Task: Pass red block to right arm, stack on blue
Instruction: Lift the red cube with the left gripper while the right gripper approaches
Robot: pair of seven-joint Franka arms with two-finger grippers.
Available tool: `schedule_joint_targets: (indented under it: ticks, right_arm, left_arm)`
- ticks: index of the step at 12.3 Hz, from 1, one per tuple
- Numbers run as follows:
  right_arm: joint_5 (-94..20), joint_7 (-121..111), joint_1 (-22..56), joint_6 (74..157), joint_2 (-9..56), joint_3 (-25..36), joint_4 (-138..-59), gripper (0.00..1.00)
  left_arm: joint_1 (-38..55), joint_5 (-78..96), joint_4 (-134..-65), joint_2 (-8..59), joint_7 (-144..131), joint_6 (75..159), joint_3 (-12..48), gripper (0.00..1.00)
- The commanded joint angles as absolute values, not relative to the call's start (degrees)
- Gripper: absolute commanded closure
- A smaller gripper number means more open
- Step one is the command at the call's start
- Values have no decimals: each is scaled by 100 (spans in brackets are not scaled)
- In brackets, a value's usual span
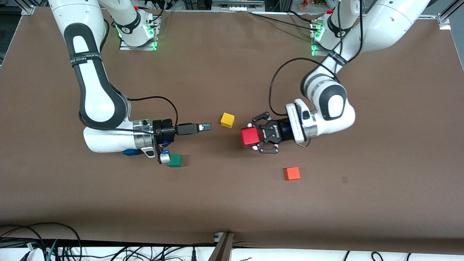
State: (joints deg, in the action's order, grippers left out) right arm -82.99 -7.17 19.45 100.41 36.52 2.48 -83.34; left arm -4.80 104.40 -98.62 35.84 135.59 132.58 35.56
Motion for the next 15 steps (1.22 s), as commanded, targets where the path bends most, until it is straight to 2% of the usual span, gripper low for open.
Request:
schedule_joint_targets:
  ticks: [1,5,9,15]
  right_arm:
    - [-8621,-861,2030,10195,3700,264,-8279,0]
    - [-8640,-905,2021,10239,3700,272,-8235,0]
    - [-8631,-1238,2021,10239,3744,272,-8235,0]
    - [-8657,-1714,2030,10239,3806,281,-8235,0]
  left_arm:
    - [-98,10872,-9616,3718,13939,13516,3498,100]
    - [552,11205,-9256,3884,13948,14219,3463,100]
    - [694,11424,-8887,3972,13975,14229,3401,100]
    - [1019,11672,-8693,4061,13975,14344,3252,100]
